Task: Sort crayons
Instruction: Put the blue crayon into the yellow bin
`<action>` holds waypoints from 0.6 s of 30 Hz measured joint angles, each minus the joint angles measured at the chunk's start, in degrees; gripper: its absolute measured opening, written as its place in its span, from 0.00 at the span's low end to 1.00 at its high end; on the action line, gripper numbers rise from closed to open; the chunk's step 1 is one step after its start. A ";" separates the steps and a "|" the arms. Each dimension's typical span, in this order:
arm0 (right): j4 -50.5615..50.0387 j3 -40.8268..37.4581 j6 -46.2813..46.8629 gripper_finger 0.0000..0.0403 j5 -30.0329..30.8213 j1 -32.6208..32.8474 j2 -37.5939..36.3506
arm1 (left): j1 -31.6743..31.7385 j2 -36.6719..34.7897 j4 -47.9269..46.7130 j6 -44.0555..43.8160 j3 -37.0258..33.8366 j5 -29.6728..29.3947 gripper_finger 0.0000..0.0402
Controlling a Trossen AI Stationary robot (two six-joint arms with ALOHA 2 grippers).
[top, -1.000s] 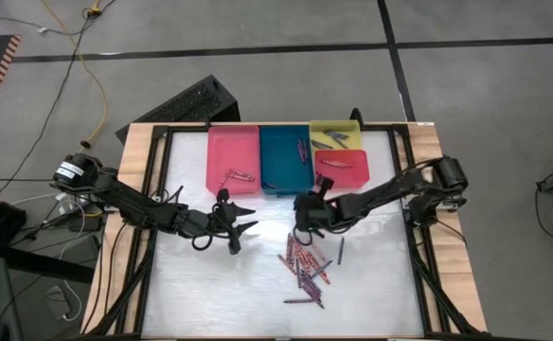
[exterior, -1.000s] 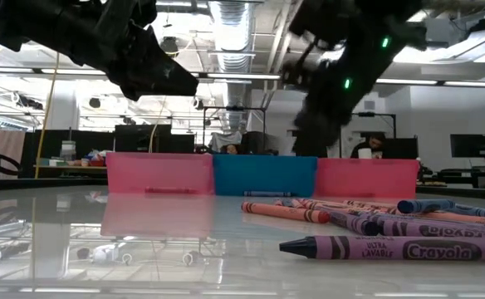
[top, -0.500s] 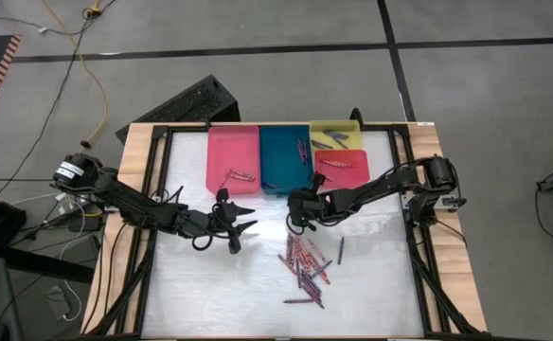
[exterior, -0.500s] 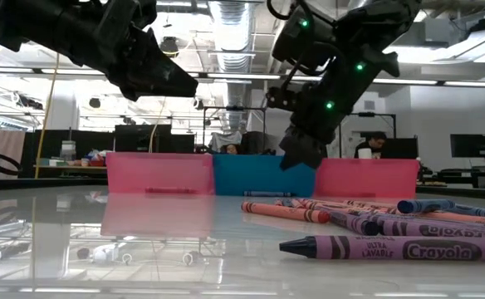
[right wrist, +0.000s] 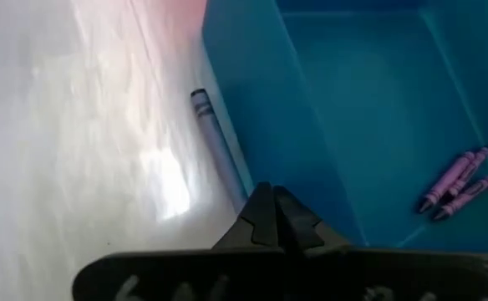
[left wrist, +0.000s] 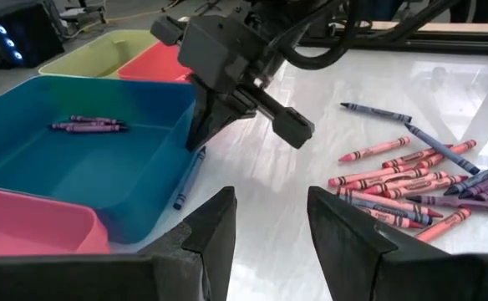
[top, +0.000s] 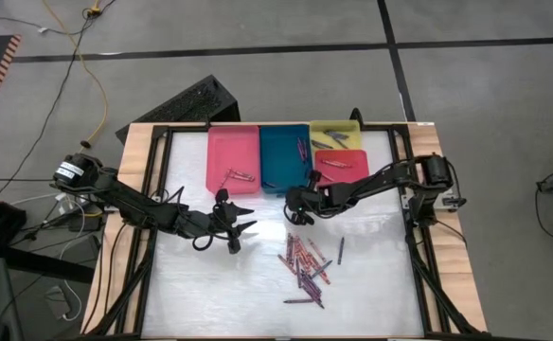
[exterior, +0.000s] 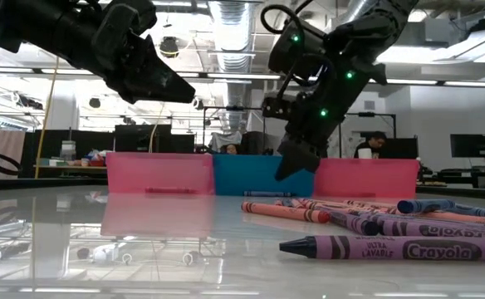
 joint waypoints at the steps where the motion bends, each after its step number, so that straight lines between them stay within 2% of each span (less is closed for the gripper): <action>1: -0.04 0.00 -0.31 0.00 -0.09 -0.12 0.00 | 0.00 0.00 0.00 0.00 0.00 0.00 0.35; 18: 0.00 0.02 -0.49 0.00 -1.95 -0.68 3.48 | 0.00 0.00 -0.09 -0.15 0.00 -0.31 0.35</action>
